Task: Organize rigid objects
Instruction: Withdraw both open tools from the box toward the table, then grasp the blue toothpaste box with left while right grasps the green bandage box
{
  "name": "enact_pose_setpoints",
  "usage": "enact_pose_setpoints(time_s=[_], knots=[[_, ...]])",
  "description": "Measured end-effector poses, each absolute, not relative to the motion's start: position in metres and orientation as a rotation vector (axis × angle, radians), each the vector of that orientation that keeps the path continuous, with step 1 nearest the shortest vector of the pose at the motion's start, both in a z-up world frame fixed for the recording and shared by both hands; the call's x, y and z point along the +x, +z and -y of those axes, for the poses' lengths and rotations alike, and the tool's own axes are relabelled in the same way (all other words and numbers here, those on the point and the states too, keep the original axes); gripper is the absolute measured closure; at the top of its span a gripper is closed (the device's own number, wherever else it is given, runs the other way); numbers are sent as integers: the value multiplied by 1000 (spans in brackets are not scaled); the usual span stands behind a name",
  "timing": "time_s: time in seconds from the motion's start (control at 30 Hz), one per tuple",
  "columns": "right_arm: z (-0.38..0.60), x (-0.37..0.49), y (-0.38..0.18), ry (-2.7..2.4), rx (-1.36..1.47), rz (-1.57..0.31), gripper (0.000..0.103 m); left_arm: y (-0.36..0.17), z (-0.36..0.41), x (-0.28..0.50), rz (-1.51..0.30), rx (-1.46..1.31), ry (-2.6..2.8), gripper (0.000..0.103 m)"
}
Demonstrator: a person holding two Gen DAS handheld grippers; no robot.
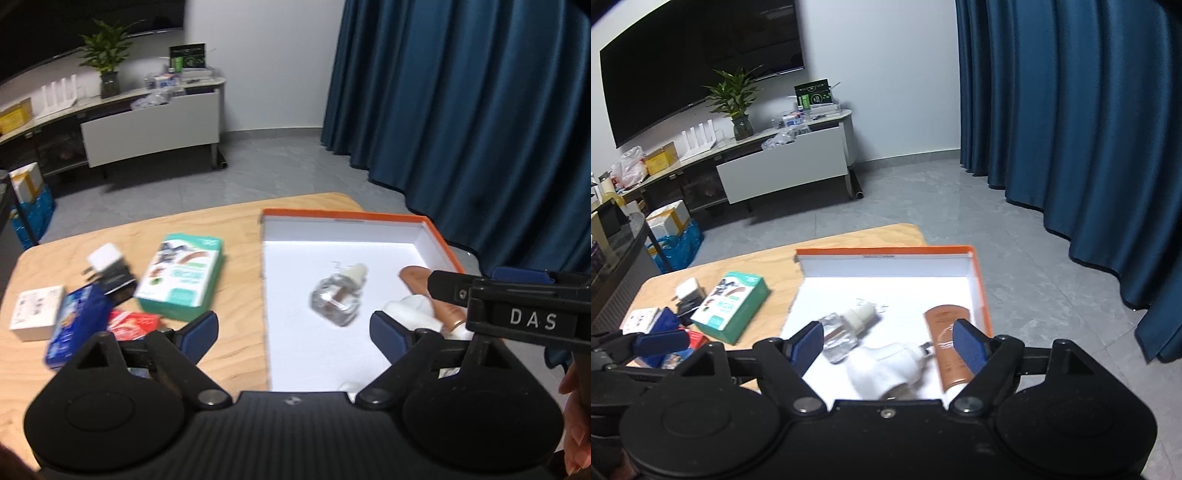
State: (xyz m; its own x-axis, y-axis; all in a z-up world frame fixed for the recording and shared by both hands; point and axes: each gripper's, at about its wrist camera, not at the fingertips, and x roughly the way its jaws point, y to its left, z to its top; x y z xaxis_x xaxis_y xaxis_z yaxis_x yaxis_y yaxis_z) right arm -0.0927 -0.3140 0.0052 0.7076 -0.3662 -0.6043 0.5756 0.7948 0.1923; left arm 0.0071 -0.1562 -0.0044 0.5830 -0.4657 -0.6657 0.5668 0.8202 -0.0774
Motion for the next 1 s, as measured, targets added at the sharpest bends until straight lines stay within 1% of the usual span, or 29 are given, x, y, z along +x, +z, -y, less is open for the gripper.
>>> enact_pose_setpoints(time_s=[0.3,0.67,1.0], knots=[[268,-65,1,-437,367,-588,7,-5,93,13,-730,148,-485,10],[230,-37,-13,-318,351,-653,7,-18,16,46,-769,87,-313,8],[232,-33,-17,-301,365,-657,7,-39,-1,95,-852,44,-297,5]])
